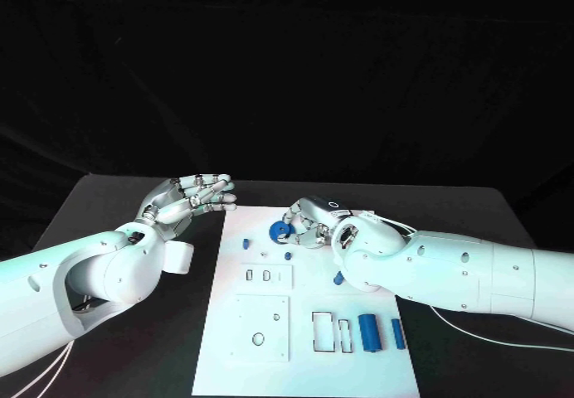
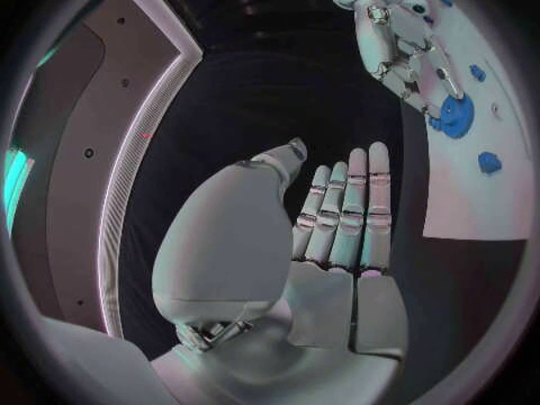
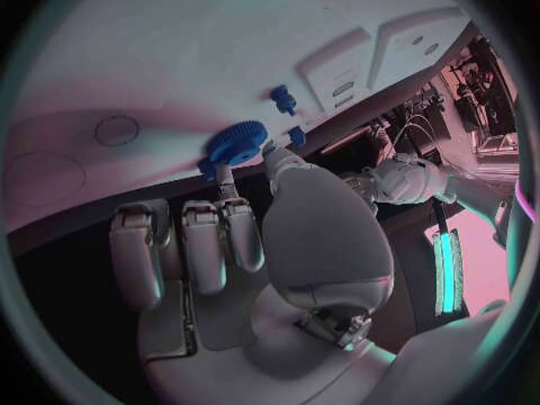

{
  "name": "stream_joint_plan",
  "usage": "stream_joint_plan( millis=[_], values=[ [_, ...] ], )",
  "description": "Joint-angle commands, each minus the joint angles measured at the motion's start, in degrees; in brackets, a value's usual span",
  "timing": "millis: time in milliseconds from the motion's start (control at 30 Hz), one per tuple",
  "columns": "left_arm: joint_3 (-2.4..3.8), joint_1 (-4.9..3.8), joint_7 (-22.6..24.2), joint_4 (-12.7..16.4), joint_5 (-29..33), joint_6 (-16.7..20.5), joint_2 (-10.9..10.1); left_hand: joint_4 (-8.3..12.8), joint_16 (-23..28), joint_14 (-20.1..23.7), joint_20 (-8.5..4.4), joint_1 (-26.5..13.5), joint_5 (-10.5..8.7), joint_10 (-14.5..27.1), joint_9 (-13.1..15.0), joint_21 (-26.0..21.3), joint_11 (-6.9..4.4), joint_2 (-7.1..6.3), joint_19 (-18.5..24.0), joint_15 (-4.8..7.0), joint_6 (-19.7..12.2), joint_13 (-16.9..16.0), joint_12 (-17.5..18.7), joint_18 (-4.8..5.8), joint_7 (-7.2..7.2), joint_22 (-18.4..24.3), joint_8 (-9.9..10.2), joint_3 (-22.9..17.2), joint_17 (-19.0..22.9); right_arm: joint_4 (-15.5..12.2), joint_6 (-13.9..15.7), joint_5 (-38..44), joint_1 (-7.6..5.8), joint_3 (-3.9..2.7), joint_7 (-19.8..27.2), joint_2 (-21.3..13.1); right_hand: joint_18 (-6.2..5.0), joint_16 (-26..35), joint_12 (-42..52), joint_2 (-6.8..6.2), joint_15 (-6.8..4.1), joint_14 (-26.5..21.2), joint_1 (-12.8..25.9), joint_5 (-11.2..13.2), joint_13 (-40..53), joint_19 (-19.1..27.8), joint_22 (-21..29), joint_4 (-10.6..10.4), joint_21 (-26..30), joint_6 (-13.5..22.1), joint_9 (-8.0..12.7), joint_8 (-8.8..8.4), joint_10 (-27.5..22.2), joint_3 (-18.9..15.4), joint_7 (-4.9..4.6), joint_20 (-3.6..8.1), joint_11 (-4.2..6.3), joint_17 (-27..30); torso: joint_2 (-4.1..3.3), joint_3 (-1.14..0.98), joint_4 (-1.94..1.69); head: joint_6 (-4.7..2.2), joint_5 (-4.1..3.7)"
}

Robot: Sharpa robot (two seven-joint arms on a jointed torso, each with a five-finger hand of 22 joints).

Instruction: Assemble the parts on the task board

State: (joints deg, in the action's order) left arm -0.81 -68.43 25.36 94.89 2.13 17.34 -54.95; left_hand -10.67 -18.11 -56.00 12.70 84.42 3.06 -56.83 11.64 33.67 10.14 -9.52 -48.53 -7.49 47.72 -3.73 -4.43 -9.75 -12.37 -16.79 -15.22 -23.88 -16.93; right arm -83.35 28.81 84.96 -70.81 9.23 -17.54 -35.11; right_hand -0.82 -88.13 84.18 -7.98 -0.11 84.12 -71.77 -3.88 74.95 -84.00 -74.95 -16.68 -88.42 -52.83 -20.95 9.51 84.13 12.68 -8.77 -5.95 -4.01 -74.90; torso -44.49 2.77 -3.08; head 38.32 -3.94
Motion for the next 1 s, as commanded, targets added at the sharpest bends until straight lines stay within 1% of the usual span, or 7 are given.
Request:
stream_joint_plan(
  millis=[33,233,400,533,667,800,1000],
  values=[
    [0.03,-0.04,0.28,0.07,-0.13,-1.09,0.12,-0.06,0.37,0.37,-0.04,-0.5,-0.15,0.14,0.06,0.33,0.18,-0.08,0.43,0.07,-0.29,-0.08,0.35,-0.51,-0.67,0.03,0.24,0.28,-0.07,0.0,-1.84,-0.4,0.07,0.05,0.34,0.01,0.36,-0.33,0.36,-0.05,0.31,4.64,0.73,0.12,9.16,-4.85,-13.85,-0.01,-0.25,-0.26,0.09,-0.29,1.29,0.36,-0.15,-0.45,-0.21,-9.24,0.0,-0.01,-0.02,0.01,-0.03],
    [0.03,-0.04,0.28,0.0,-0.13,-1.09,0.11,-0.06,0.37,0.37,-0.04,-0.5,-0.15,0.14,0.06,0.33,0.18,-0.08,0.43,0.07,-0.29,-0.08,0.35,-0.51,-0.67,0.03,0.24,0.28,-0.07,-0.71,0.24,0.3,0.07,0.06,0.59,-0.76,0.37,-0.35,0.44,-0.03,0.31,4.65,0.76,0.12,9.25,-4.87,-13.87,0.01,-0.27,-0.29,0.08,-0.29,1.36,0.4,-0.14,-0.45,-0.21,-9.28,-0.05,-0.04,-0.03,-0.03,-0.01],
    [0.03,-0.03,0.31,-0.18,-0.13,-1.11,0.13,-0.06,0.37,0.37,-0.04,-0.5,-0.15,0.14,0.06,0.33,0.18,-0.08,0.43,0.07,-0.29,-0.08,0.35,-0.51,-0.67,0.03,0.24,0.28,-0.07,-2.76,7.25,-0.02,0.04,0.04,3.3,-3.46,0.42,-0.31,0.41,-0.3,0.29,4.61,0.57,0.13,9.22,-5.0,-14.01,0.23,-0.43,-0.5,0.07,-0.23,1.35,0.54,-0.08,-0.44,-0.17,-9.12,0.07,-0.07,0.06,-0.17,0.07],
    [0.03,-0.03,0.34,-0.44,-0.13,-1.11,0.13,-0.06,0.37,0.37,-0.04,-0.5,-0.15,0.14,0.06,0.33,0.18,-0.08,0.43,0.07,-0.29,-0.08,0.35,-0.51,-0.67,0.03,0.24,0.28,-0.07,-5.12,10.18,-4.76,-0.45,-0.03,7.96,-6.98,0.34,-0.22,0.21,-1.03,0.25,4.54,-0.54,0.11,9.03,-4.79,-13.8,0.63,-0.18,-0.53,0.15,-0.38,1.2,1.09,-0.07,-0.41,-0.14,-8.8,0.14,-0.08,0.16,-0.41,0.03],
    [0.03,-0.03,0.34,-0.81,-0.13,-1.09,0.17,-0.02,0.49,0.41,0.02,-0.52,-0.15,0.19,0.08,0.4,0.21,-0.04,0.53,0.04,-0.36,-0.08,0.44,-0.54,-0.7,0.03,0.3,0.34,-0.23,-7.3,7.93,-16.39,-1.47,-0.06,14.25,-11.44,-0.14,0.2,-1.2,-1.79,0.33,4.21,-4.78,0.17,7.7,-3.56,-12.57,2.56,1.3,-0.36,0.4,-0.85,-0.03,3.24,-0.27,-0.43,-0.28,-7.55,0.23,-0.09,0.27,-0.53,-0.1],
    [0.01,-0.01,0.39,-1.15,-0.13,-1.06,0.27,-0.02,0.49,0.41,0.02,-0.52,-0.15,0.19,0.08,0.4,0.21,-0.04,0.53,0.04,-0.36,-0.08,0.44,-0.54,-0.7,0.03,0.3,0.34,-0.23,-8.94,2.54,-27.86,-2.1,-0.06,20.64,-16.94,-0.86,0.9,-2.91,-2.68,0.41,3.69,-7.39,0.22,6.07,-1.66,-10.67,4.62,3.64,-0.36,0.51,-1.0,-1.57,4.52,-0.42,-0.52,-0.38,-5.57,0.46,-0.19,0.68,-0.67,-0.25],
    [-0.08,0.03,0.43,-1.49,-0.13,-1.06,0.54,-0.02,0.49,0.41,0.02,-0.52,-0.15,0.19,0.08,0.4,0.21,-0.04,0.53,0.04,-0.36,-0.08,0.44,-0.54,-0.7,0.03,0.3,0.34,-0.23,-9.4,-2.32,-33.39,-2.39,0.05,25.86,-23.81,-1.76,1.8,-5.37,-4.83,0.43,3.09,-9.55,0.3,3.74,0.81,-8.23,6.94,6.84,-0.3,0.54,-0.96,-3.77,3.89,-0.44,-0.56,-0.4,-3.5,0.72,-0.33,1.24,-0.61,-0.85]
  ],
)
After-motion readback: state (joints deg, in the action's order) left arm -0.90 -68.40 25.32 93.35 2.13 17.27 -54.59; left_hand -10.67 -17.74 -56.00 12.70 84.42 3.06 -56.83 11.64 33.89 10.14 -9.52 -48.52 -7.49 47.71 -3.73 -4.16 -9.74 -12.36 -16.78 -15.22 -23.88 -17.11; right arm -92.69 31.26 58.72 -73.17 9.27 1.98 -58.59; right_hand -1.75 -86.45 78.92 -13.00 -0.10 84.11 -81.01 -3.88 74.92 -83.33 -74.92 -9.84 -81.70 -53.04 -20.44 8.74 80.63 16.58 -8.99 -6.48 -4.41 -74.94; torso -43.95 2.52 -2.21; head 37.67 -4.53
